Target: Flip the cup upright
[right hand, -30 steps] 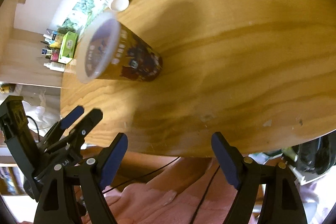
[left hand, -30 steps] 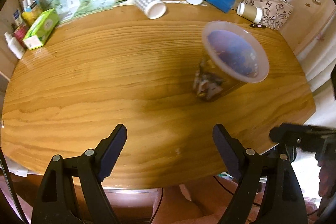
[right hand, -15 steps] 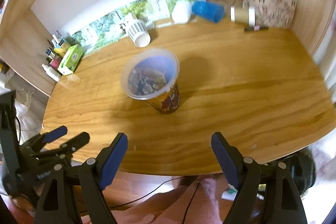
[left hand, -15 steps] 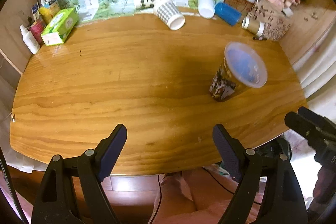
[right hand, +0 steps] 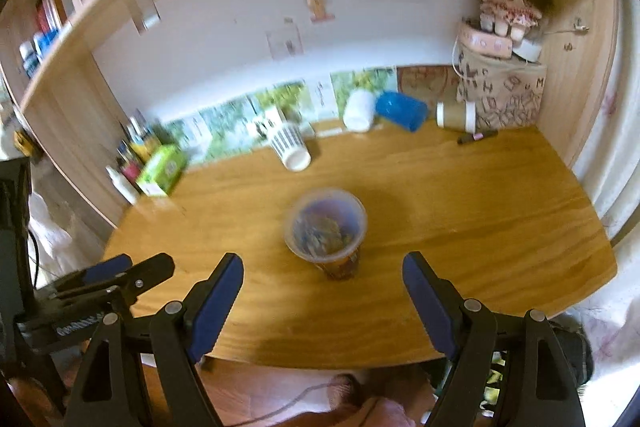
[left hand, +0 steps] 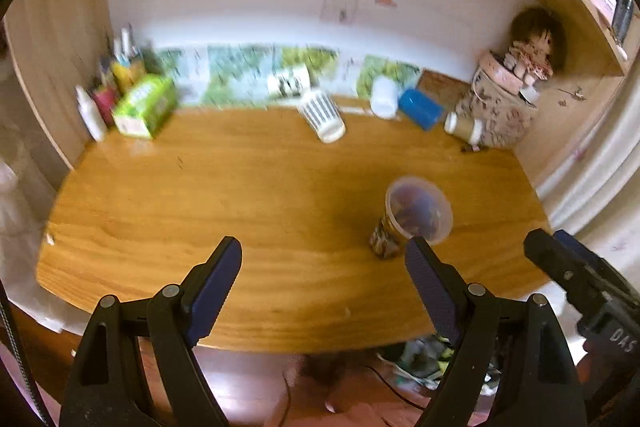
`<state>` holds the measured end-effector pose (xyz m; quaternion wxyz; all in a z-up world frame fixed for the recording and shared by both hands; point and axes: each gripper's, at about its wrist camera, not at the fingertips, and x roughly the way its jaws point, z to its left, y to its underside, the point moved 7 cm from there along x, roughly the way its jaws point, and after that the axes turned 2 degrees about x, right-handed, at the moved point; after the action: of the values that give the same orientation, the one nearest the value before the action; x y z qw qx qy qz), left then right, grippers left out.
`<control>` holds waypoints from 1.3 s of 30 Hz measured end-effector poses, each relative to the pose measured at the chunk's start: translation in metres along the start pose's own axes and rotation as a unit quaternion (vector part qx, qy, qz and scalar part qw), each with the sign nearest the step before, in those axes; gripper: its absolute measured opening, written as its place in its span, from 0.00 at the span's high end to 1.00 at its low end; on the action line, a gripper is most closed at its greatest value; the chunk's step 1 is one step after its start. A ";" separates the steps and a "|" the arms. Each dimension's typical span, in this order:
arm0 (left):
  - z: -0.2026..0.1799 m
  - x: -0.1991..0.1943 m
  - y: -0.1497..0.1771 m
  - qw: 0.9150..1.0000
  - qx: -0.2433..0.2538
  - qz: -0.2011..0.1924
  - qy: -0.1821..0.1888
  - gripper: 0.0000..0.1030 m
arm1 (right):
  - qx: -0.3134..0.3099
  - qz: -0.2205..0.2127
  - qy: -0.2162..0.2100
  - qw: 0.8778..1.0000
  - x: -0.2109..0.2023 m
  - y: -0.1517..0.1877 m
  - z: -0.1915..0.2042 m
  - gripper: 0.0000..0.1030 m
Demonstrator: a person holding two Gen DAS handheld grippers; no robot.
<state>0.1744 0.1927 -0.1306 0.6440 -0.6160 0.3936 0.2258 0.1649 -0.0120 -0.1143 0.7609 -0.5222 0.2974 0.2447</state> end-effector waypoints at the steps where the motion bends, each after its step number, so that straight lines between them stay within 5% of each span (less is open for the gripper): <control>1: -0.002 -0.006 -0.003 1.000 0.005 -0.011 -0.012 0.16 | 0.002 -0.007 -0.006 1.000 -0.004 -0.002 0.001 0.20; 15: -0.017 -0.049 -0.008 0.993 -0.020 -0.087 -0.074 0.13 | -0.041 -0.109 -0.035 0.993 -0.057 -0.010 0.002 0.20; 26: -0.043 -0.074 -0.005 0.982 0.011 -0.141 -0.121 0.01 | -0.056 -0.121 -0.050 0.990 -0.069 -0.006 -0.006 0.20; 39: -0.047 -0.079 0.006 0.980 0.000 -0.142 -0.140 0.01 | -0.074 -0.117 -0.072 0.988 -0.073 -0.001 -0.004 0.19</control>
<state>0.1127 0.1627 -0.0688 0.7183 -0.6278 0.2077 0.2164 0.1135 -0.0211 -0.0629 0.7629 -0.5893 0.1603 0.2123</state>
